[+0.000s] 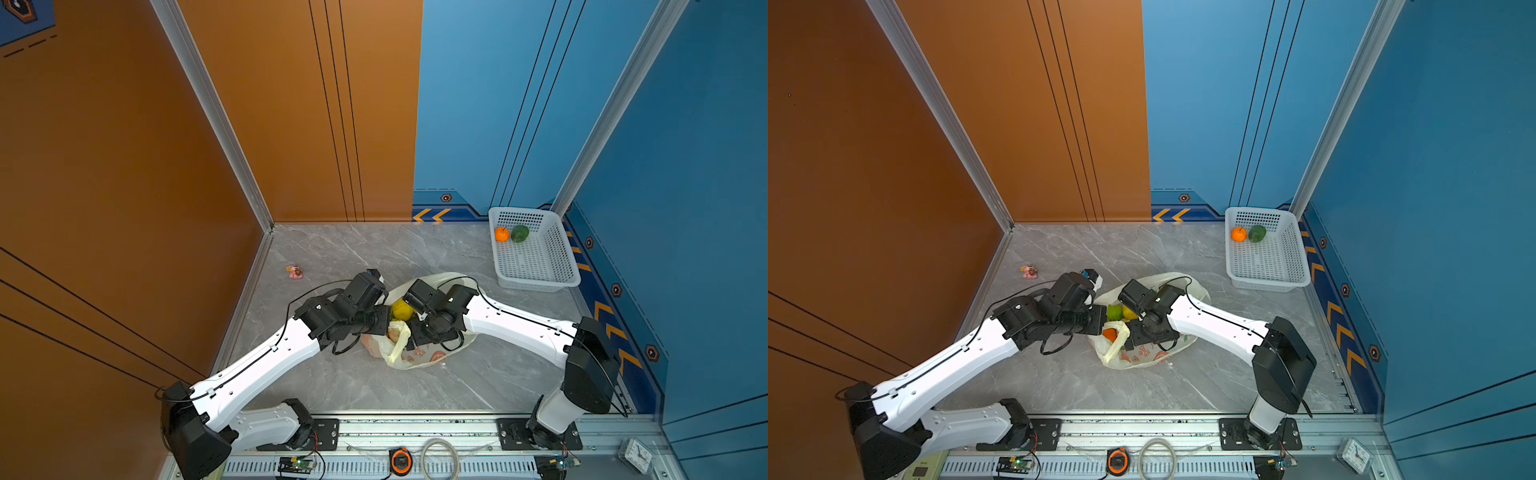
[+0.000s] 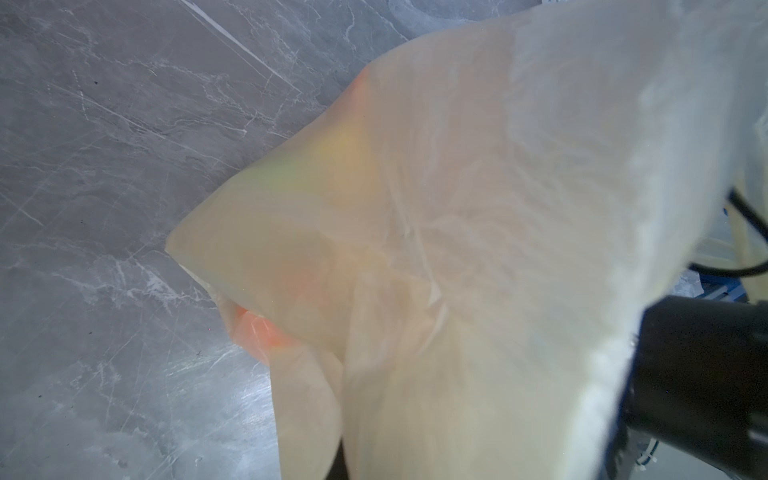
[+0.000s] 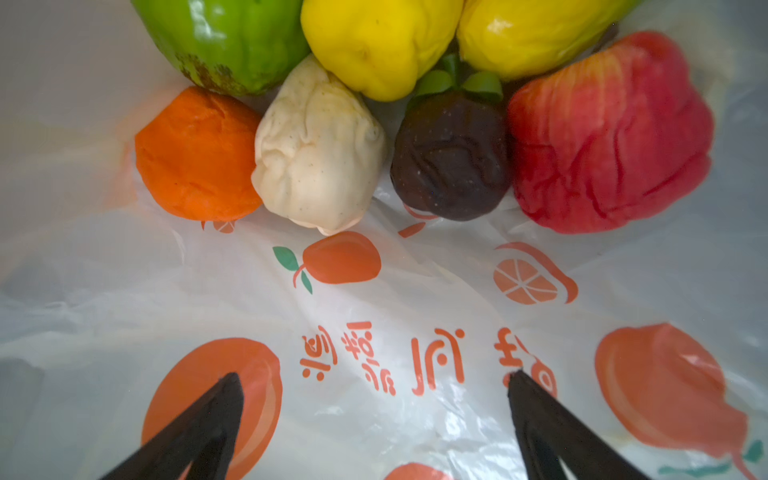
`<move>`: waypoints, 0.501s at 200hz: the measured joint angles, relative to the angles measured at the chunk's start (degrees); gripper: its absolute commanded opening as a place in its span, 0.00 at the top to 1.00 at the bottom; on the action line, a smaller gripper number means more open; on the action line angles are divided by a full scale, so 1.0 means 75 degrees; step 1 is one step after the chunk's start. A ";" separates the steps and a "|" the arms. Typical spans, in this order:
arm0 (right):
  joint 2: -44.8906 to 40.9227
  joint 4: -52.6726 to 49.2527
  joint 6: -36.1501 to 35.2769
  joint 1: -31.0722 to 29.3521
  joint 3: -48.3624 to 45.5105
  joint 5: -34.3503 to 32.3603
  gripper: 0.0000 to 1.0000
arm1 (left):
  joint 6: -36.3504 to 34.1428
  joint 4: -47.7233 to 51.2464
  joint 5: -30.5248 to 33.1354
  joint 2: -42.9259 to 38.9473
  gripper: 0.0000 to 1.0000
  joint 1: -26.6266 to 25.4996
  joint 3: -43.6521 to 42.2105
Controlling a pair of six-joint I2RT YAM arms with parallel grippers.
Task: Untie the knot of the plastic bag and take out the fruit
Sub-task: 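Hold the bag edge with the left gripper while the right gripper reaches into the bag, then grasp the dark purple mangosteen inside the bag with the right gripper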
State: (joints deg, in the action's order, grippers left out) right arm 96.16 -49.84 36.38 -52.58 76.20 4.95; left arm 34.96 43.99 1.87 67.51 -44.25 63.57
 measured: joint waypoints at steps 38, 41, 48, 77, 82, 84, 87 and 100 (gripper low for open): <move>0.0656 0.0525 0.0195 0.0350 0.0286 -0.0122 0.09 | -0.0003 -0.0085 -0.0093 -0.0012 1.00 -0.0012 -0.0140; 0.0676 0.0568 0.0230 0.0373 0.0280 -0.0160 0.09 | 0.0000 -0.0096 -0.0111 -0.0012 1.00 -0.0015 -0.0169; 0.0708 0.0653 0.0341 0.0408 0.0262 -0.0280 0.09 | -0.0003 -0.0105 -0.0128 -0.0012 1.00 -0.0038 -0.0227; 0.0711 0.1058 0.0618 0.0440 0.0087 -0.0705 0.11 | -0.0003 -0.0128 -0.0187 -0.0012 1.00 -0.0201 -0.0423; 0.0711 0.1142 0.0650 0.0440 0.0035 -0.0761 0.11 | -0.0003 -0.0125 -0.0201 -0.0015 1.00 -0.0210 -0.0440; 0.0711 0.1172 0.0670 0.0440 0.0020 -0.0772 0.12 | -0.0003 -0.0125 -0.0204 -0.0015 1.00 -0.0210 -0.0449; 0.0711 0.1218 0.0679 0.0440 -0.0009 -0.0813 0.12 | -0.0003 -0.0128 -0.0204 -0.0015 1.00 -0.0210 -0.0460; 0.0734 0.1411 0.0755 0.0443 -0.0096 -0.0903 0.14 | -0.0003 -0.0140 -0.0204 -0.0017 1.00 -0.0210 -0.0475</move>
State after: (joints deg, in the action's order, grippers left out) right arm 101.67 -39.27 42.04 -49.25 75.48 -1.83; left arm 34.94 42.94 0.34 67.37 -45.82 60.01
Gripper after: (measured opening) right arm 0.874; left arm 0.045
